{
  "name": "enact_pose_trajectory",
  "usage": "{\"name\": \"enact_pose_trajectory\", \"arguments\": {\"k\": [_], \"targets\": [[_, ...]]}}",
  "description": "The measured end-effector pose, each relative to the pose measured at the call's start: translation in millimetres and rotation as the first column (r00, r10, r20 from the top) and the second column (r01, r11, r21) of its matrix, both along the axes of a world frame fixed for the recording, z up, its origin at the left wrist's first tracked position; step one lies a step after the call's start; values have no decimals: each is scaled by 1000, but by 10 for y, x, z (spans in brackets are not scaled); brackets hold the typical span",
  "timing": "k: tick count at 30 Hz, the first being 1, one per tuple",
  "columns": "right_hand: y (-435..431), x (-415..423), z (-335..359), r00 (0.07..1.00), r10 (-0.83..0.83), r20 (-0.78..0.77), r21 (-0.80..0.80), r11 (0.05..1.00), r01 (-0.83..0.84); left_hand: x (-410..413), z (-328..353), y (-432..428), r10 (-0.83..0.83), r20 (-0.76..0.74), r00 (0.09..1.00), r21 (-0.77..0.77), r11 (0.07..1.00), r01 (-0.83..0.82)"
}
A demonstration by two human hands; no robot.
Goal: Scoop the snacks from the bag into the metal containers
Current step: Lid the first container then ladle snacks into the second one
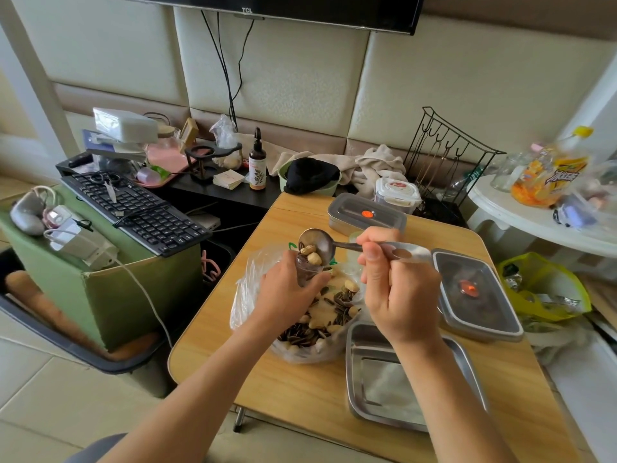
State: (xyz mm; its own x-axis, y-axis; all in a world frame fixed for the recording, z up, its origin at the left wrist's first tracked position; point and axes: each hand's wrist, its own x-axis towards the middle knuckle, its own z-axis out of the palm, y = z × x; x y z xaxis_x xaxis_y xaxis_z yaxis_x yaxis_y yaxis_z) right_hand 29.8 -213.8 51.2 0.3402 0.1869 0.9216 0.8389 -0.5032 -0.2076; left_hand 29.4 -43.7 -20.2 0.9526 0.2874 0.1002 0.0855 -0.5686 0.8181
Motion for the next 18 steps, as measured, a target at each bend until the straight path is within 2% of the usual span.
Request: {"name": "enact_pose_trajectory", "arguments": {"k": [18], "targets": [[-51,52,-30,1000,-1,31,24,1000,1,-11,-18,-14,-52,-22,998,20,998,53]]}}
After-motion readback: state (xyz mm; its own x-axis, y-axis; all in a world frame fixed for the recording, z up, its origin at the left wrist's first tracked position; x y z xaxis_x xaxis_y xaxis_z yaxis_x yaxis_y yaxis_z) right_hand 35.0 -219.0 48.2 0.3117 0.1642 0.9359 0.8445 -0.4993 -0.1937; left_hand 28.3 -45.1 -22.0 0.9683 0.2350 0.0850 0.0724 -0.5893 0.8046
